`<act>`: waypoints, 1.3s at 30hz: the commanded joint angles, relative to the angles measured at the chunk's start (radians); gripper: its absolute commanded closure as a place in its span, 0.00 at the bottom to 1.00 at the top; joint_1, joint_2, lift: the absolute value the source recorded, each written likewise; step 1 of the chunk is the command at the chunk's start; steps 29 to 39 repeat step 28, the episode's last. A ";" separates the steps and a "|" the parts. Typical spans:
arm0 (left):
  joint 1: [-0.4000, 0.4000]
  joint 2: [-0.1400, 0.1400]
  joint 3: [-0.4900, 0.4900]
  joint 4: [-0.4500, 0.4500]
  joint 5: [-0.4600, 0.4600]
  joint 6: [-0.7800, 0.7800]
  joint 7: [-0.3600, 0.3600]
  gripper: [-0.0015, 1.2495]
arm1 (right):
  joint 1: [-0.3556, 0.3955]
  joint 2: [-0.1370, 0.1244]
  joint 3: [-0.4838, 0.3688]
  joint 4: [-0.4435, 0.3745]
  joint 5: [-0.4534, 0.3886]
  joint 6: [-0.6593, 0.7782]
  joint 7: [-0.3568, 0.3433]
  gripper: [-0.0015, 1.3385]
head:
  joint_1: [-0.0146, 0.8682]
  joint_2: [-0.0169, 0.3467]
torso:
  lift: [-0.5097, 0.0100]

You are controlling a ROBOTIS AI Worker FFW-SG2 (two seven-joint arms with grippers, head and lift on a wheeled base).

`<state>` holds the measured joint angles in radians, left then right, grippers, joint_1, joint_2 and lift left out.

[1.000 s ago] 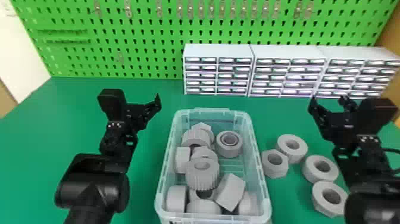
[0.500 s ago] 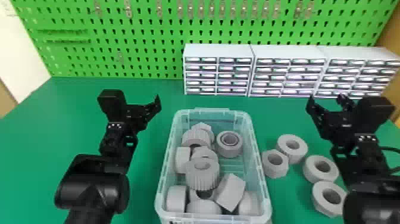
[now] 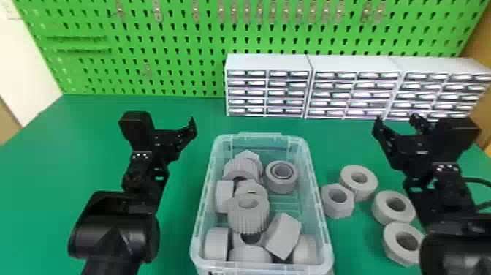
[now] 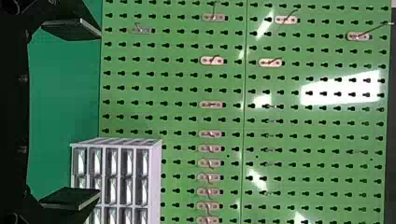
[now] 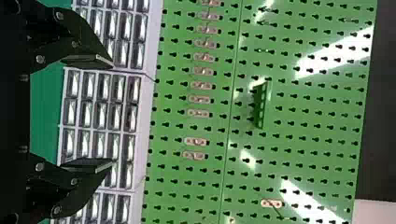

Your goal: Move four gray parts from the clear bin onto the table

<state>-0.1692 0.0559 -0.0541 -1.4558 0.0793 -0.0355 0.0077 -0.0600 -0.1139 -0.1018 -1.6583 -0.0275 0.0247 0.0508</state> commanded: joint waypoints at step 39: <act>0.010 -0.004 0.000 0.002 -0.009 0.002 0.000 0.08 | 0.005 -0.012 0.014 0.003 0.001 0.015 0.000 0.38 | 0.80 0.24 | 0.88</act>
